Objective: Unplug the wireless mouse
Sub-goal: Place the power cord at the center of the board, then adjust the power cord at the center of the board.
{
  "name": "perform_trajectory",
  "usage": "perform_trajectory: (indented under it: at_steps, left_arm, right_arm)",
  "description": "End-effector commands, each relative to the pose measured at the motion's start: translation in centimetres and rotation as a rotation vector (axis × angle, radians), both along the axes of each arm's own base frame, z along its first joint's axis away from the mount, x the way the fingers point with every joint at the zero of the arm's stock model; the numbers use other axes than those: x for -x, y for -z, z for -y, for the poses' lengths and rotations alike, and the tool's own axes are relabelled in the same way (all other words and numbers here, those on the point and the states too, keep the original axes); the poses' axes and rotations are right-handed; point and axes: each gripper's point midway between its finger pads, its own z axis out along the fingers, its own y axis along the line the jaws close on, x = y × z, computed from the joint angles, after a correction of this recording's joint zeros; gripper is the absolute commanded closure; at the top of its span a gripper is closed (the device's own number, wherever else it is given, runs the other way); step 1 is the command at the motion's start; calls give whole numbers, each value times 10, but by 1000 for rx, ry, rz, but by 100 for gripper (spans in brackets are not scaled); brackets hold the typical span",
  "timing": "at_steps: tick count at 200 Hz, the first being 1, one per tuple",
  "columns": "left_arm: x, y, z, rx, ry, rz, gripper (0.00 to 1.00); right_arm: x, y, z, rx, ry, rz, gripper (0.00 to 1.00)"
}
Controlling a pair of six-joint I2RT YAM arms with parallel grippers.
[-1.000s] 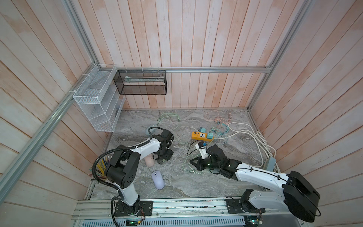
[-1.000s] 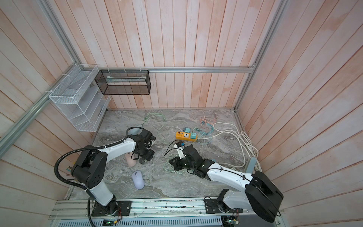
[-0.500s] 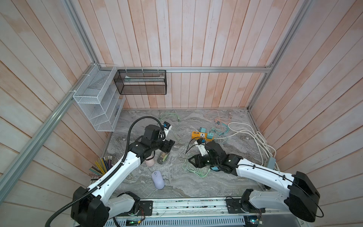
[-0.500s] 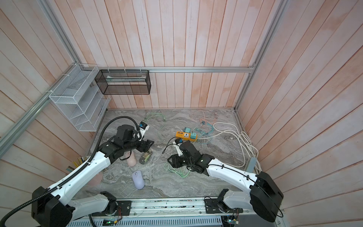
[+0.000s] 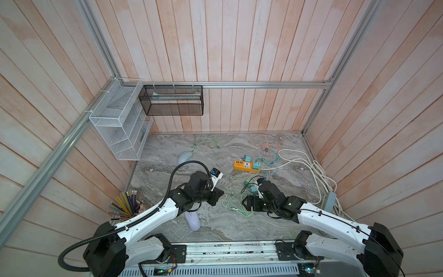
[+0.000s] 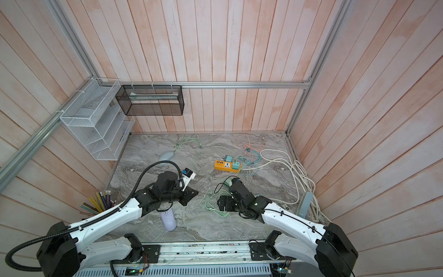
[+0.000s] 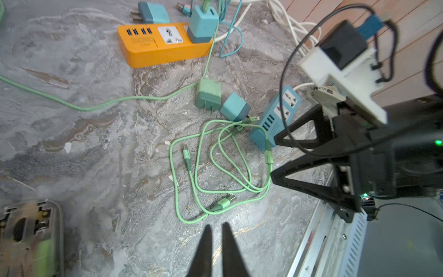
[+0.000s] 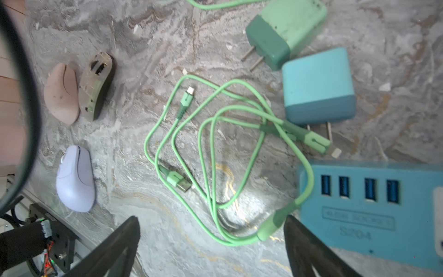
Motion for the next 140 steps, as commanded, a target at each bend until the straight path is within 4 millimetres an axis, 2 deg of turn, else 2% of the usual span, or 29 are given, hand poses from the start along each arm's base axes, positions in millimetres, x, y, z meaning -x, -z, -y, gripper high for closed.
perform_trajectory:
  at_steps: [1,26,70,93,140]
  left_arm:
    - [-10,34,-1,-75,-93,-11,100]
    - [-20,68,3,-164,-114,-20,100]
    - [-34,102,14,-262,-82,-37,100]
    - [-28,108,23,-258,-43,-58,100]
    - [2,117,52,-209,48,-107,100]
  right_arm:
    - [2,0,4,-87,87,-38,5]
    - [5,12,6,-82,98,-69,5]
    - [-4,21,-4,-114,96,-82,5]
    - [-12,29,-13,-145,104,-102,7]
    - [-25,46,-37,-179,52,-163,16]
